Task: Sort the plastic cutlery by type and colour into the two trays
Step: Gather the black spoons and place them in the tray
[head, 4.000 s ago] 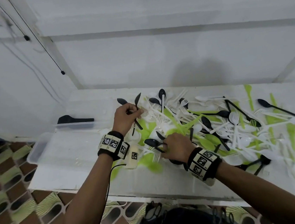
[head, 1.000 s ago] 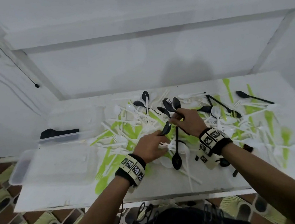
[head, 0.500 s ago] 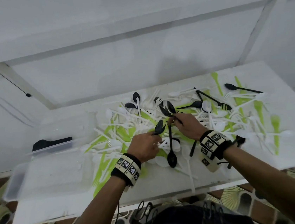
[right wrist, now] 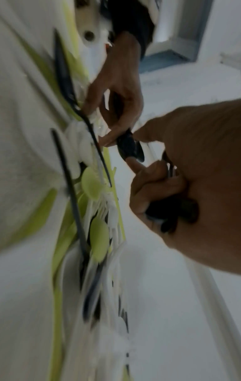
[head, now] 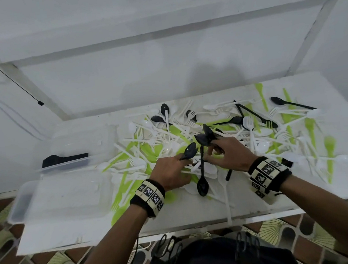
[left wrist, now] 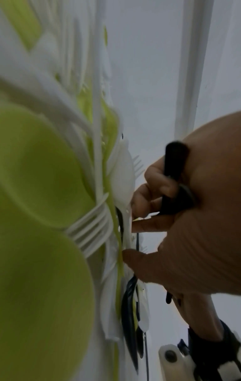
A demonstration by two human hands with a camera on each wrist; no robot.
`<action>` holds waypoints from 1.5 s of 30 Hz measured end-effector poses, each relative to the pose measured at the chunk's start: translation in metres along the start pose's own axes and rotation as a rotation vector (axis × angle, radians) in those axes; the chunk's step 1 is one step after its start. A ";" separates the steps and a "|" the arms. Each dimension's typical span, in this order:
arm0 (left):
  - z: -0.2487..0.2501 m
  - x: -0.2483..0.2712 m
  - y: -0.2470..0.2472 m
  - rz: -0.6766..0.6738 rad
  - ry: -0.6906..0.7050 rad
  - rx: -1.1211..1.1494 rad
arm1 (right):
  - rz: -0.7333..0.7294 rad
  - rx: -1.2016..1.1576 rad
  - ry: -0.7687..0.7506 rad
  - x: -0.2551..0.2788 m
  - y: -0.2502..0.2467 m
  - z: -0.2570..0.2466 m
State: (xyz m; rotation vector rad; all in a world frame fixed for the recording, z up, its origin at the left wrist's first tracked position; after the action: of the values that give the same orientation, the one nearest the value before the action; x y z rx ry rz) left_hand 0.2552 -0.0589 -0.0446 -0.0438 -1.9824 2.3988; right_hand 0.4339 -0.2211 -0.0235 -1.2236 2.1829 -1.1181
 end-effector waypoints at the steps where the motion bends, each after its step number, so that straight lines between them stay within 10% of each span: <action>1: -0.002 0.001 0.002 0.014 0.017 -0.003 | -0.041 0.043 -0.052 0.005 -0.002 0.003; 17: -0.015 0.000 0.014 0.182 -0.087 0.075 | -0.257 0.375 -0.633 0.079 0.037 0.040; 45: -0.052 0.029 -0.024 0.278 -0.397 0.161 | -0.113 0.224 -0.194 0.043 0.011 0.054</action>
State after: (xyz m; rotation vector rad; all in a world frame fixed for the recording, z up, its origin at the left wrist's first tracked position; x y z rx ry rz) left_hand 0.2281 -0.0021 -0.0310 0.1879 -2.0362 2.9335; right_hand 0.4404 -0.2781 -0.0634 -1.3078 1.8126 -1.1977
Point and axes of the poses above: each hand's wrist, its own x-axis away from the middle knuckle, its own y-axis out of the palm, z = x × y, the point moved 1 cm from there along -x, towards the middle knuckle, and after that the axes turned 13 degrees about y, right-handed, at the moved point
